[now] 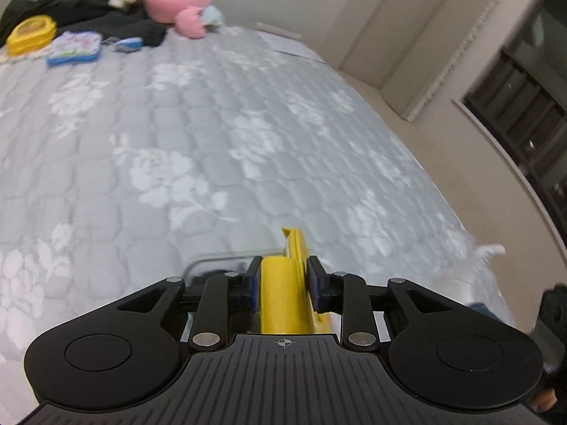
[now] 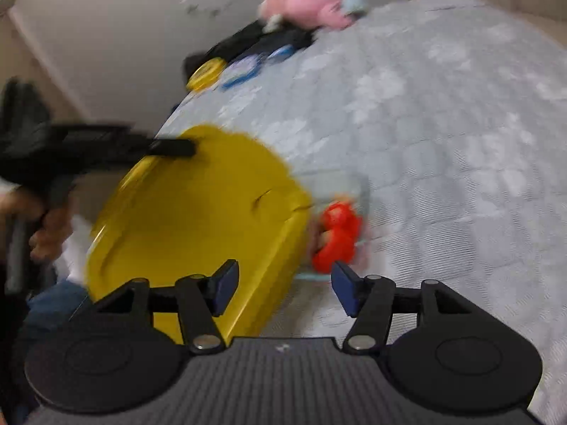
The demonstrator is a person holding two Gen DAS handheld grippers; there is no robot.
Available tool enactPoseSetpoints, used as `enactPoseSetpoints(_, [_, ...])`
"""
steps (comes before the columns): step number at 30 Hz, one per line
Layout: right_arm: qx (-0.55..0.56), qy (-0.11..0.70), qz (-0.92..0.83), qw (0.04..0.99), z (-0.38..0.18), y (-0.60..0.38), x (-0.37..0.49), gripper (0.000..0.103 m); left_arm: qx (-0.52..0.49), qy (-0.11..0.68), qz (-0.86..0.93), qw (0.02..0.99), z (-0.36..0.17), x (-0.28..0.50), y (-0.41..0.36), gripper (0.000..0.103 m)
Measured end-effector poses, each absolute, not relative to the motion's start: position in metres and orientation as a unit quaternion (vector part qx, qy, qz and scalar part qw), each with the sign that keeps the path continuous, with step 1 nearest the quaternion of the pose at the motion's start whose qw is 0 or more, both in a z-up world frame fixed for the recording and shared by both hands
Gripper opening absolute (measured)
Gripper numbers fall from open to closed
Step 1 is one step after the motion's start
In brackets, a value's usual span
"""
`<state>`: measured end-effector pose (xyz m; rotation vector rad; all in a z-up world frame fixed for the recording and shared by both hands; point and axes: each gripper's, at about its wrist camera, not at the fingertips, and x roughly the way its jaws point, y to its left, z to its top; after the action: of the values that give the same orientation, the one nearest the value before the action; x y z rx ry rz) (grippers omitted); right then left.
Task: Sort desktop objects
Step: 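Lift and flip the yellow lid over the glass container with both tools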
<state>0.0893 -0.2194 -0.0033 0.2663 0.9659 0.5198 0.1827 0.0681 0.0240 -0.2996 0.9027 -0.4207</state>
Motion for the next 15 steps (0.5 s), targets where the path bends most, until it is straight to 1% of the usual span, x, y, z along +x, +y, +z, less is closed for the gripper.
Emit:
enactPoseSetpoints(3, [0.172, 0.480, 0.257, 0.821, -0.019, -0.215, 0.098, 0.061, -0.136, 0.448, -0.170, 0.867, 0.006, 0.201, 0.078, 0.037])
enactPoseSetpoints(5, [0.207, 0.494, 0.259, 0.804, -0.031, -0.213, 0.103, 0.064, -0.133, 0.461, -0.150, 0.864, -0.008, 0.214, 0.081, 0.039])
enactPoseSetpoints(6, [0.225, 0.502, 0.258, 0.794, -0.038, -0.213, 0.105, 0.067, -0.137, 0.466, -0.140, 0.863, -0.014, 0.220, 0.083, 0.043])
enactPoseSetpoints(8, [0.258, 0.517, 0.249, 0.777, -0.051, -0.210, 0.108, 0.067, -0.136, 0.472, -0.126, 0.862, -0.024, 0.227, 0.086, 0.045])
enactPoseSetpoints(10, [0.280, 0.526, 0.248, 0.764, -0.061, -0.207, 0.110, 0.066, -0.102, 0.472, -0.111, 0.869, -0.029, 0.230, 0.082, 0.033])
enactPoseSetpoints(11, [0.293, 0.529, 0.253, 0.755, -0.065, -0.205, 0.112, 0.066, -0.086, 0.473, -0.110, 0.870, -0.031, 0.231, 0.079, 0.031])
enactPoseSetpoints(12, [0.309, 0.535, 0.260, 0.742, -0.070, -0.203, 0.113, 0.066, -0.083, 0.474, -0.115, 0.869, -0.033, 0.232, 0.077, 0.032])
enactPoseSetpoints(13, [0.326, 0.541, 0.266, 0.728, -0.075, -0.202, 0.114, 0.057, -0.087, 0.473, -0.120, 0.868, -0.033, 0.232, 0.076, 0.031])
enactPoseSetpoints(14, [0.338, 0.546, 0.269, 0.718, -0.079, -0.199, 0.114, 0.045, -0.090, 0.473, -0.124, 0.868, -0.033, 0.233, 0.074, 0.031])
enactPoseSetpoints(15, [0.338, 0.548, 0.274, 0.714, -0.080, -0.196, 0.115, 0.024, -0.092, 0.471, -0.130, 0.868, -0.032, 0.234, 0.071, 0.031])
